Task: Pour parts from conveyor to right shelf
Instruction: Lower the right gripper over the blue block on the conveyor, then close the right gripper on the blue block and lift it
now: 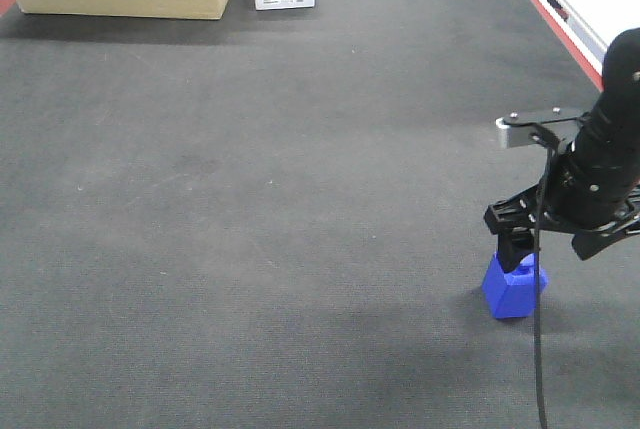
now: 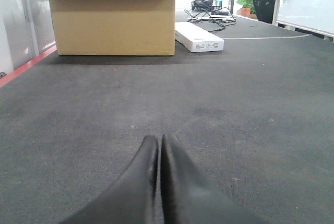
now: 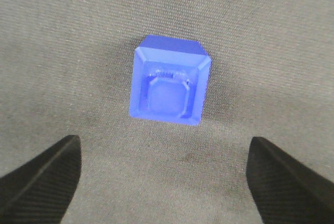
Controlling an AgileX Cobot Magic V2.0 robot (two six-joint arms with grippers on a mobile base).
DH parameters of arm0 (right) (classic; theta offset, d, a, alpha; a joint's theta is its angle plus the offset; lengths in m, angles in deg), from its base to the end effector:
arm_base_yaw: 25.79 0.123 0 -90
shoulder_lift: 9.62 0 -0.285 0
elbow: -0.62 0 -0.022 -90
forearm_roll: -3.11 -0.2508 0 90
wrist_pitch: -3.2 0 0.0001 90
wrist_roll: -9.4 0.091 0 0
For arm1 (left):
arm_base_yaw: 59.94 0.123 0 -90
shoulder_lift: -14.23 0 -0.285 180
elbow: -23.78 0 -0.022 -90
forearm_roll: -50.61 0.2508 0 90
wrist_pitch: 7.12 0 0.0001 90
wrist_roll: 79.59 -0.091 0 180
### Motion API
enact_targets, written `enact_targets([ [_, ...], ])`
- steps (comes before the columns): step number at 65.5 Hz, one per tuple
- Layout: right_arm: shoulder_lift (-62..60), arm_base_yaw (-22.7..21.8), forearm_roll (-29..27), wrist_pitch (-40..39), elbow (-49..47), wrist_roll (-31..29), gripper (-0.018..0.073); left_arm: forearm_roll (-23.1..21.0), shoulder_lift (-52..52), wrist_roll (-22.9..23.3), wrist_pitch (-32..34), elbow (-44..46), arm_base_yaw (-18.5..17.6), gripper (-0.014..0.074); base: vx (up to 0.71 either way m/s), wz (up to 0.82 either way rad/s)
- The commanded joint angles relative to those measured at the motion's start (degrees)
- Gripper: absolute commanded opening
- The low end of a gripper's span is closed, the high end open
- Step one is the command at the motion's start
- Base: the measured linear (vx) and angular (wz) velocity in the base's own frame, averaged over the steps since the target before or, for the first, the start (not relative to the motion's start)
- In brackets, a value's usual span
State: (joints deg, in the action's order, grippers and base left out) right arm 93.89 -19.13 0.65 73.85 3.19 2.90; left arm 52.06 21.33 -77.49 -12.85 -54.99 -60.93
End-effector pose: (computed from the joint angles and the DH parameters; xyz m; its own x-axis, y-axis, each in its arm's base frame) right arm 0.3162 0.0406 0.2610 -0.9750 -0.2135 -0.0611 -0.2158 0.9758 0.0346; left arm 0.0567 -0.0007 0.1956 -0.0281 -0.0110 -0.9995 0.0144 0.9998 -0.0114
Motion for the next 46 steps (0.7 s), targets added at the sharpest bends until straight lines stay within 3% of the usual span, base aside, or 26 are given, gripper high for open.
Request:
enact_targets([
  [1, -0.49, -0.07, -0.05, 0.1, -1.33, -0.64, 0.0602, -0.35, -0.72, 0.49, 4.49, 1.49, 0.18, -0.0006, 0.0, 0.0],
  [46, 6.42, -0.07, 0.38, -6.39, -1.33, -0.69, 0.0594, -0.35, -0.72, 0.49, 4.49, 1.49, 0.18, -0.0006, 0.0, 0.0],
])
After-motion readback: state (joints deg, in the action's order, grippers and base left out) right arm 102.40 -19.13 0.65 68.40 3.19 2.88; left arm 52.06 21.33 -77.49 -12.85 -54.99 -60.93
